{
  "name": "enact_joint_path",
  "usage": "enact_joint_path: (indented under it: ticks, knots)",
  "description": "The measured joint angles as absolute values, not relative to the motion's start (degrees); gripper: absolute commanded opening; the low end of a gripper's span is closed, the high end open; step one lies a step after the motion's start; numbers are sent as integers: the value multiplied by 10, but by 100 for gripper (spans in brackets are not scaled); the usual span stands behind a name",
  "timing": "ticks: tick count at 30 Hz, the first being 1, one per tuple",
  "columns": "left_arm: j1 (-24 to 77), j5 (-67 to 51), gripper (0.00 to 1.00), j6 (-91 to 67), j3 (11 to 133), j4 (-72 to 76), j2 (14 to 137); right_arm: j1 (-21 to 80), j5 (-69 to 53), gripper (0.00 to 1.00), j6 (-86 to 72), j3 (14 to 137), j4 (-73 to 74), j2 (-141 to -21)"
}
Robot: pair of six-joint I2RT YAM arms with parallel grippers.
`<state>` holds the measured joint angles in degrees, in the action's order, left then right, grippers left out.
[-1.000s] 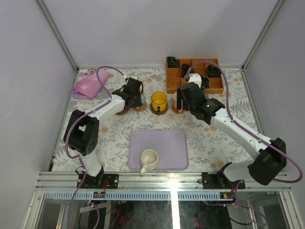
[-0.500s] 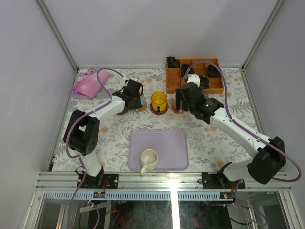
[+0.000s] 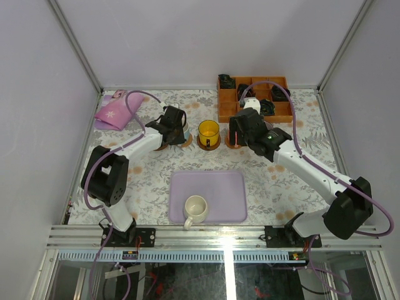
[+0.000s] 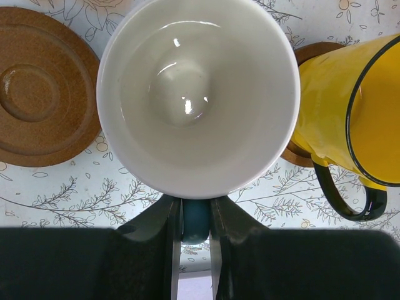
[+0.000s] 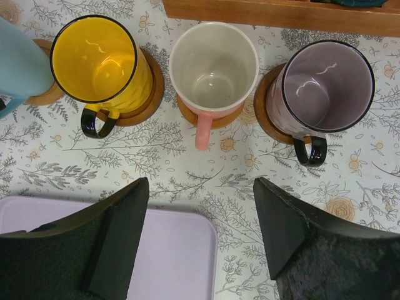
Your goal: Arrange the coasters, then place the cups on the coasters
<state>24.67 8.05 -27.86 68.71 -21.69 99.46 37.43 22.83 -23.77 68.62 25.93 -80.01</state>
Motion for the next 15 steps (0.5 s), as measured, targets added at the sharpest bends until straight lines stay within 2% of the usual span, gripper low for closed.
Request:
enact_joint_path:
  ticks: [4, 15]
  knots:
    - [247, 80, 1, -278, 687, -217, 995, 374, 228, 75, -238, 686, 259, -800]
    - [246, 77, 27, -278, 687, -217, 995, 374, 228, 74, -238, 686, 258, -804]
